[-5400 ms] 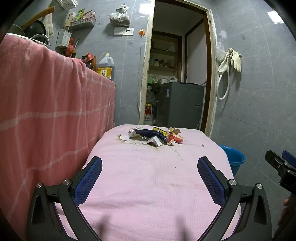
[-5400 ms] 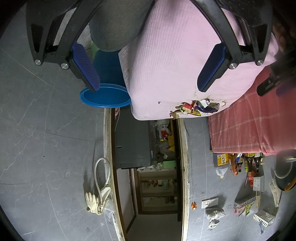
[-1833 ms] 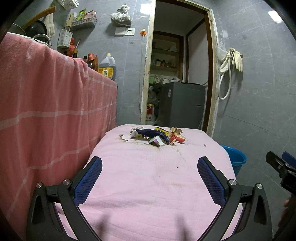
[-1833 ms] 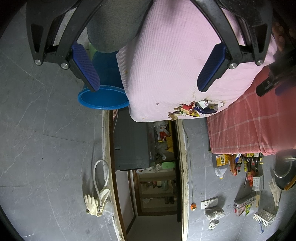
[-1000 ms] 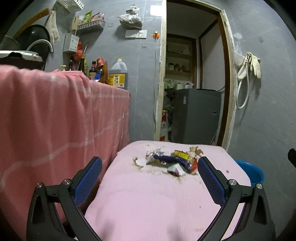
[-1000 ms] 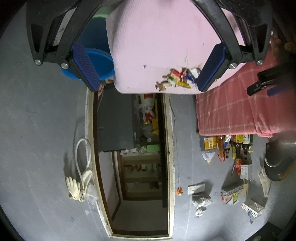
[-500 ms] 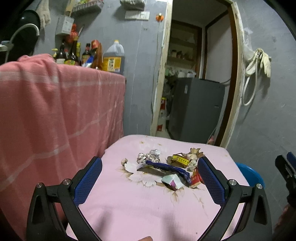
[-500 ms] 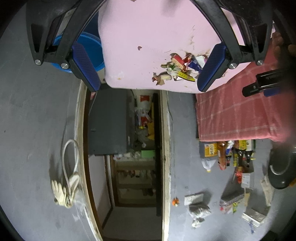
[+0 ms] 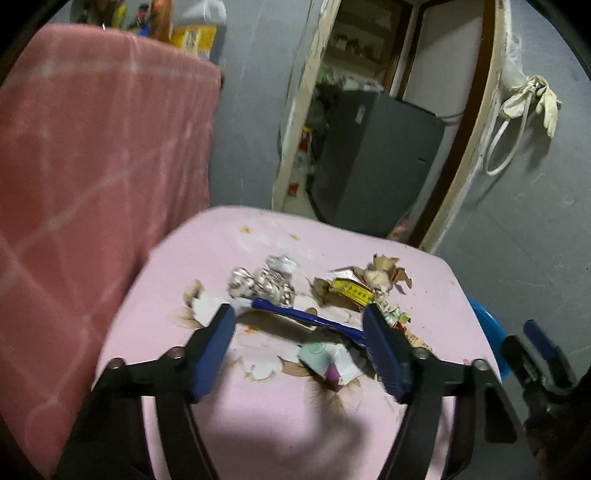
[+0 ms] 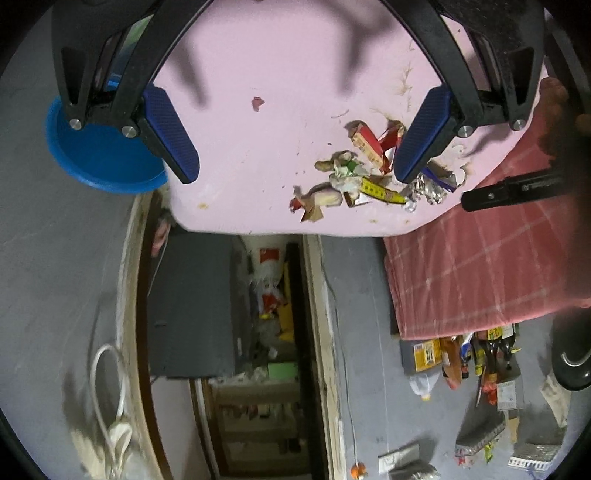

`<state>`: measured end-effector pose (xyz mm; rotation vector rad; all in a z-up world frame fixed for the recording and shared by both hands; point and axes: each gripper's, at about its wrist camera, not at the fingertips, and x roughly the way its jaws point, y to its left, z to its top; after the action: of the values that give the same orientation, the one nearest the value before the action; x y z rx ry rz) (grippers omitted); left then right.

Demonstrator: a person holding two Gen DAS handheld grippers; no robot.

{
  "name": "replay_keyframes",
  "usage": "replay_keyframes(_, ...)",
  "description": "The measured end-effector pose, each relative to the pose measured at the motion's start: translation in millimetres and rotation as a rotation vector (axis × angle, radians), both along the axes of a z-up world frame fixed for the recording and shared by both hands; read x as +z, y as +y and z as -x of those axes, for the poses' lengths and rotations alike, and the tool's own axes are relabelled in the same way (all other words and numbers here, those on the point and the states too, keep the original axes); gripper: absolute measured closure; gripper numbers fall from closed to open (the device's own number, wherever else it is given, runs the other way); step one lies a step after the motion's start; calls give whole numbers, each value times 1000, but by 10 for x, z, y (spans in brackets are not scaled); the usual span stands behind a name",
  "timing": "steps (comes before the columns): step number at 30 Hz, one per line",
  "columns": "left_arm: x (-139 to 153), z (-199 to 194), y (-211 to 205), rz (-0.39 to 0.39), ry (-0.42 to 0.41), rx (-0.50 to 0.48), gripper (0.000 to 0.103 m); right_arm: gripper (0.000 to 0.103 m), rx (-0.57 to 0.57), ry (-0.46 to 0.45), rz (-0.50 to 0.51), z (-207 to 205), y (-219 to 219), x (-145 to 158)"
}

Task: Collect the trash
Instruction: 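Lower both tools toward the trash pile on the pink table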

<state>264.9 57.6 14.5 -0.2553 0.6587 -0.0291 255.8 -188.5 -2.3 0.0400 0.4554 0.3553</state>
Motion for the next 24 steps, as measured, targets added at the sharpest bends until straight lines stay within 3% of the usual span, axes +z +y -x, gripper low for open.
replay_keyframes(5,-53,-205,-77,11,76,-22,66,4,50,65,9,-169,84,-75)
replay_keyframes(8,-96,-317,-93,18,122,-27,74,26,96,100,49,-242,188,-138)
replay_keyframes(14,-119,-395,-32,82,147,-35,76,49,198,179,84,-338,372,-268)
replay_keyframes(24,-165,-366,140,198,178,-54,78,70,290,245,128,-412,581,-374)
